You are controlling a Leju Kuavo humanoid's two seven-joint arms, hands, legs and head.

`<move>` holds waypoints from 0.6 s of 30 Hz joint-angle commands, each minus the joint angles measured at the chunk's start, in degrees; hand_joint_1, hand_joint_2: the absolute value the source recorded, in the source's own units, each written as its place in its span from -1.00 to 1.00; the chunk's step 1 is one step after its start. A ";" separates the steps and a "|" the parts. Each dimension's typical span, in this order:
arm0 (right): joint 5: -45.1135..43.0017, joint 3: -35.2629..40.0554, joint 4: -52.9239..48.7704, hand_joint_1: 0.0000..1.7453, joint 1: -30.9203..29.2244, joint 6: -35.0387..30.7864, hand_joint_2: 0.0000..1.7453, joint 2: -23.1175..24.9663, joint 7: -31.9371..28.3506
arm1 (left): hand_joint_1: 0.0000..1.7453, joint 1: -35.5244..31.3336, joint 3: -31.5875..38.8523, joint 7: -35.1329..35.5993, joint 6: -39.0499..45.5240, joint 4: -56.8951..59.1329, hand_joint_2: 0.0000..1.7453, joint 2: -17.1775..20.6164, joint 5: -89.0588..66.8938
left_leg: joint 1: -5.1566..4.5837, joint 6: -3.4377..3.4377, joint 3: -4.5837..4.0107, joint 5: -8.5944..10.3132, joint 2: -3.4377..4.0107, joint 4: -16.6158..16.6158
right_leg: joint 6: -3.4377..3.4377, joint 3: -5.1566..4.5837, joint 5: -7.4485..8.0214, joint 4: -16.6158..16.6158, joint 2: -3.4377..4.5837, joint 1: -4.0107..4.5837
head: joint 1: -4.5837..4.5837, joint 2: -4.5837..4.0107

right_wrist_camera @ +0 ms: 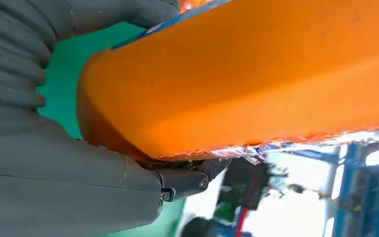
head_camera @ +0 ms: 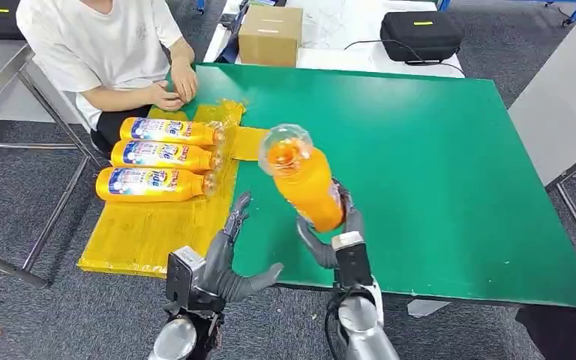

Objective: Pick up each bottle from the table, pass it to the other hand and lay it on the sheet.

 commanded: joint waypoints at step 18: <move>2.24 11.89 21.05 1.00 -9.37 -0.84 1.00 0.71 -0.49 | -1.00 -4.13 -2.36 -2.83 -6.32 -6.45 1.00 1.35 11.44 | 0.04 -0.09 0.34 -0.11 0.04 0.00 | -0.11 0.34 -0.10 -0.02 0.05 0.04 | 0.02 0.00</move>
